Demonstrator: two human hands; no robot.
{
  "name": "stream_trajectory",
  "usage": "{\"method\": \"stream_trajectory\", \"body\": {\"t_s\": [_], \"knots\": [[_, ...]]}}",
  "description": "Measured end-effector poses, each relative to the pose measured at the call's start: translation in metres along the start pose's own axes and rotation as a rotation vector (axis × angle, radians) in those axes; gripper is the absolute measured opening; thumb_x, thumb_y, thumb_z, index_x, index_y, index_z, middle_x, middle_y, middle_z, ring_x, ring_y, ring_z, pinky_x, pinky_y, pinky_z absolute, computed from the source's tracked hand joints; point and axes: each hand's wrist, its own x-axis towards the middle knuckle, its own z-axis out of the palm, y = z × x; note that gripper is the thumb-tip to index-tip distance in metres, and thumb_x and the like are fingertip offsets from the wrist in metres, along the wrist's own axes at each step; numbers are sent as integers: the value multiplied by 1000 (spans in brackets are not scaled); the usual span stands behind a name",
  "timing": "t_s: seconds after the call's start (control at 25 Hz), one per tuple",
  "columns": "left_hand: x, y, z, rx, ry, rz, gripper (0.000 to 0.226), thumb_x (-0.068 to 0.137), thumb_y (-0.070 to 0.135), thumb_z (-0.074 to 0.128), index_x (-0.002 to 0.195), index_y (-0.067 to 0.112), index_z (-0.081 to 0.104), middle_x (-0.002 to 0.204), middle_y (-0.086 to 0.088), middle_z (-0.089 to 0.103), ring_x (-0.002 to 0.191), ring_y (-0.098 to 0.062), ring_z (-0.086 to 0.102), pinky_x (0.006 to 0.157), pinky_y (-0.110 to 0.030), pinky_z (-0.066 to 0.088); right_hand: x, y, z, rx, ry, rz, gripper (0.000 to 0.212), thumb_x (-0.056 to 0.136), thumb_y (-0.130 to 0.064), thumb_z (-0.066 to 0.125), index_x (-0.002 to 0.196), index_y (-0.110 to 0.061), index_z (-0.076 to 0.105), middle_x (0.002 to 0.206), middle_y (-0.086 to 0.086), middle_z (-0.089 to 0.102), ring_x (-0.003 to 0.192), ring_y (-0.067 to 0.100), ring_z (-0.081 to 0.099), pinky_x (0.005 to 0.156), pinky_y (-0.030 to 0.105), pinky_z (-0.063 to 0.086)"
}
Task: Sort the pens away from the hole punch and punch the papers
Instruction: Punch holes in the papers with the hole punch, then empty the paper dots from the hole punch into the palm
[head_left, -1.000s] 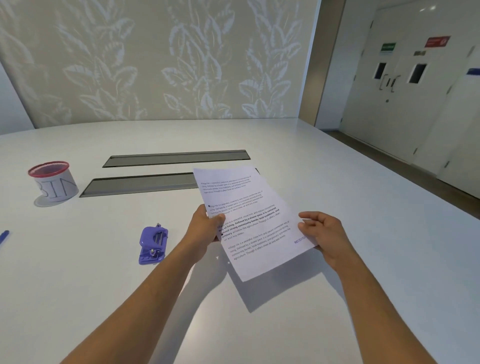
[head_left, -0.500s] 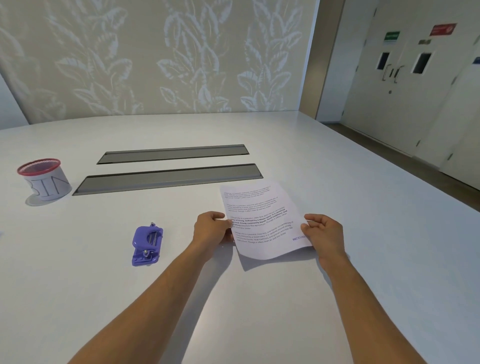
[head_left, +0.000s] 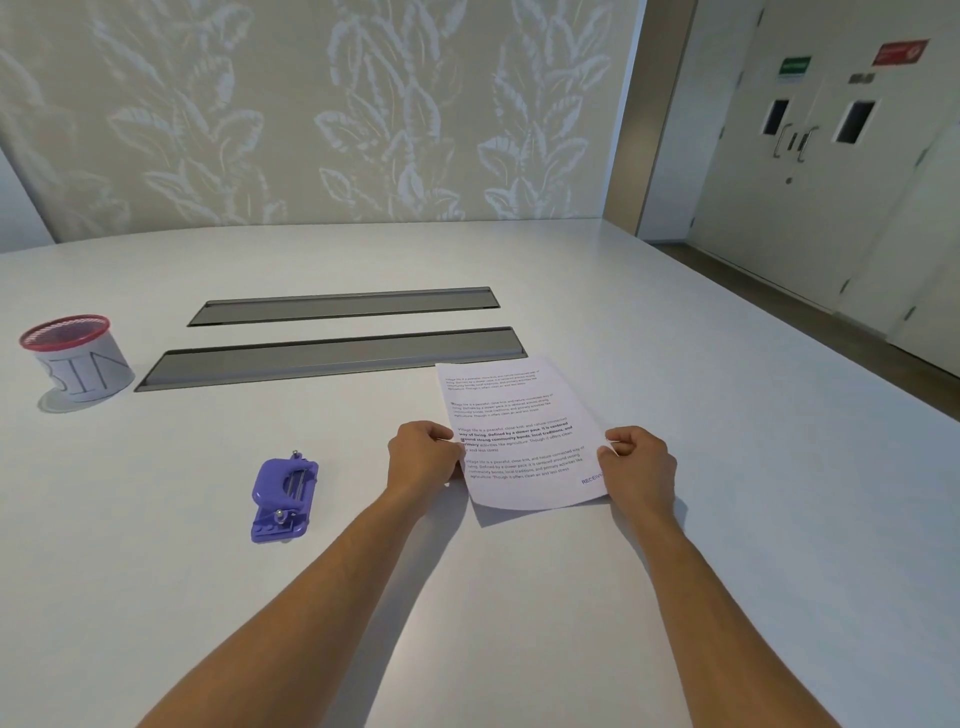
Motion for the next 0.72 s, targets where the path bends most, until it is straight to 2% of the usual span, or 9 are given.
{"method": "stream_trajectory", "body": {"t_s": [0.08, 0.2, 0.32, 0.4, 0.6, 0.72], "knots": [[2, 0, 1, 43, -1, 30, 12, 79, -1, 63, 79, 11, 61, 84, -10, 72, 66, -25, 73, 64, -40, 62, -1, 0, 4, -55, 8, -30, 28, 91, 0, 55, 117, -3, 66, 113, 12, 69, 87, 18, 56, 55, 3, 38], [5, 0, 3, 136, -6, 66, 9, 78, 3, 60, 83, 10, 63, 83, -7, 72, 62, -22, 72, 60, -39, 62, -3, -1, 8, -112, 24, -40, 29, 90, -2, 56, 117, -4, 66, 115, 12, 69, 93, 21, 59, 77, 20, 38], [8, -1, 5, 249, -14, 112, 12, 77, 8, 59, 88, 12, 64, 84, -6, 71, 64, -24, 72, 65, -41, 62, -3, 0, 13, -197, 42, -58, 28, 89, -10, 60, 116, -7, 67, 116, 10, 69, 108, 28, 60, 83, 28, 42], [10, -2, 5, 315, -4, 143, 16, 78, 10, 60, 93, 12, 64, 90, -6, 70, 76, -25, 70, 73, -39, 60, -4, 2, 15, -283, 62, -91, 26, 90, -19, 62, 114, -11, 68, 114, 8, 70, 112, 29, 55, 89, 34, 43], [6, -4, 3, 428, 7, 213, 9, 81, 16, 61, 89, 14, 62, 89, -2, 65, 86, -25, 64, 73, -33, 51, -7, 0, 15, -367, 133, -97, 30, 92, -39, 61, 113, -18, 67, 118, 8, 66, 119, 30, 49, 99, 44, 35], [1, -14, -3, 467, 44, 266, 24, 84, 30, 61, 102, 15, 66, 100, -1, 66, 85, -22, 63, 74, -33, 52, -10, -5, 17, -392, 164, -143, 33, 92, -40, 61, 117, -18, 64, 123, 11, 62, 123, 32, 46, 101, 45, 33]]}}
